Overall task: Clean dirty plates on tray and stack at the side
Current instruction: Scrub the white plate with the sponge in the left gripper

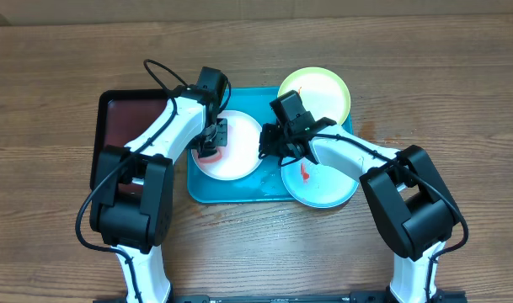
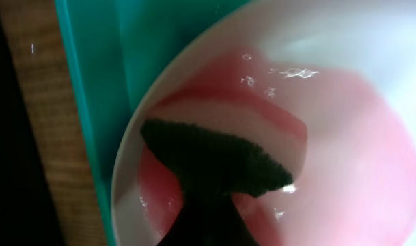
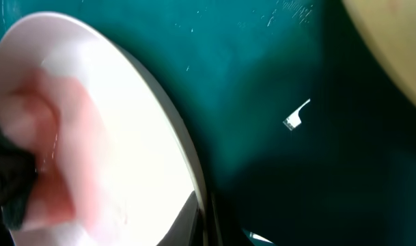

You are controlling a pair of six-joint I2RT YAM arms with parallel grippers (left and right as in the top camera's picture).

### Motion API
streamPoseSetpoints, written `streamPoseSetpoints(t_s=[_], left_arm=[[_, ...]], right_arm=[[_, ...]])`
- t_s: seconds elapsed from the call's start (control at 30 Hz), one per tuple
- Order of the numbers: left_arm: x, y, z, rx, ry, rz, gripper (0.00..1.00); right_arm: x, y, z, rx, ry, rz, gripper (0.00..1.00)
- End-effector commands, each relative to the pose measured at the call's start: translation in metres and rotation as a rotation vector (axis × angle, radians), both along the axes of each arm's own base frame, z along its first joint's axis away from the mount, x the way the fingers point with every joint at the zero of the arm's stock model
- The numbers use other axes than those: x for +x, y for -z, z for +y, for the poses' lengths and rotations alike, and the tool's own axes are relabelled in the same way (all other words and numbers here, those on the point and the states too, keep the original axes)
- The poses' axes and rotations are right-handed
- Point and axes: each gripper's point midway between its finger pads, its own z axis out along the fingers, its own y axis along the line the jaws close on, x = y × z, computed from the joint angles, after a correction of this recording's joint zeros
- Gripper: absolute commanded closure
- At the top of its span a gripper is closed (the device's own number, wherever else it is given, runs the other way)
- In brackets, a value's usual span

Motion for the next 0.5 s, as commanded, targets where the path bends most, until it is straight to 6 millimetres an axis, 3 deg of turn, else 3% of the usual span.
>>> streamPoseSetpoints(t_s=[0.0,0.1,0.23,0.47], left_arm=[[-0.021,0.006,-0.007,-0.033,0.113,0.096,0.96],[-0.041,0.004,-0.042,-0.231,0.275,0.175,0.96],[-0.051,-0.008,-0.083,-0.481,0.418,0.185,0.96],[-0.017,-0.009,-0.090,-0.477,0.387,0.047,0.96]], right_arm=[[0.001,0.014,-0.007,-0.036,0.020,0.021,0.96],[0.001,0.014,-0.007,-0.036,0.020,0.021,0.96],[0.001,0.014,-0.006,-0.035,0.020,0.020,0.96],[0.001,0.014,-0.006,-0.033,0.019,0.022,0.96]])
